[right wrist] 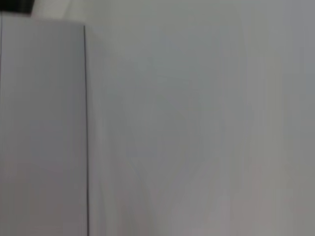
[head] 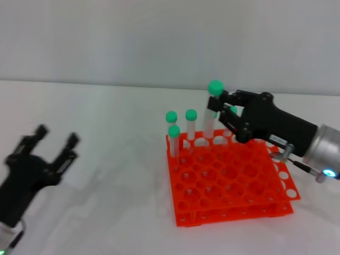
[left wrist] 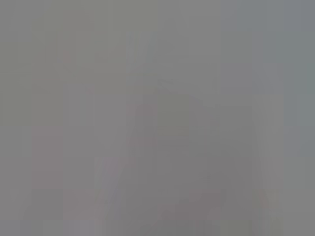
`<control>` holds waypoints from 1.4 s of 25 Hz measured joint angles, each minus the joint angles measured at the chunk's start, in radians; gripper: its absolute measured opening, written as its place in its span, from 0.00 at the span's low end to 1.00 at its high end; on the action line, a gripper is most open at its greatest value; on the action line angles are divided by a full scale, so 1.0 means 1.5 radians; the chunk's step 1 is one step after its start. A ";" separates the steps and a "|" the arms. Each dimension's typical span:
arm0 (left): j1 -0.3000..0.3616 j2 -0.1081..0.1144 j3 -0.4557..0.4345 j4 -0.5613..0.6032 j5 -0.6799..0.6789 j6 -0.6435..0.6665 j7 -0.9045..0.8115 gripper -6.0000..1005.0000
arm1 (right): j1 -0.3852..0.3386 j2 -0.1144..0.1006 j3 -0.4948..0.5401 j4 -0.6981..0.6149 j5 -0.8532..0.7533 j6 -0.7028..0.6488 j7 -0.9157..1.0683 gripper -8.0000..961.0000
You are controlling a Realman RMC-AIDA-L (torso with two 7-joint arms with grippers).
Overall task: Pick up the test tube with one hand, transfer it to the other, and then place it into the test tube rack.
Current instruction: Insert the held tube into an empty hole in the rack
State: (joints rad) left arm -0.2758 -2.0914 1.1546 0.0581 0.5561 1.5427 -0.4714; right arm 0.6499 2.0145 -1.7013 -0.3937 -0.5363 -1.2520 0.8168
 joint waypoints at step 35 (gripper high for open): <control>0.022 0.002 0.001 -0.058 -0.178 -0.040 -0.004 0.76 | 0.054 0.009 -0.126 -0.031 0.037 0.256 -0.008 0.28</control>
State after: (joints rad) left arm -0.2435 -2.0883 1.1556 -0.0284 0.2890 1.4833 -0.4778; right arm 0.7311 2.0279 -1.8898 -0.4405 -0.4803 -0.8679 0.8055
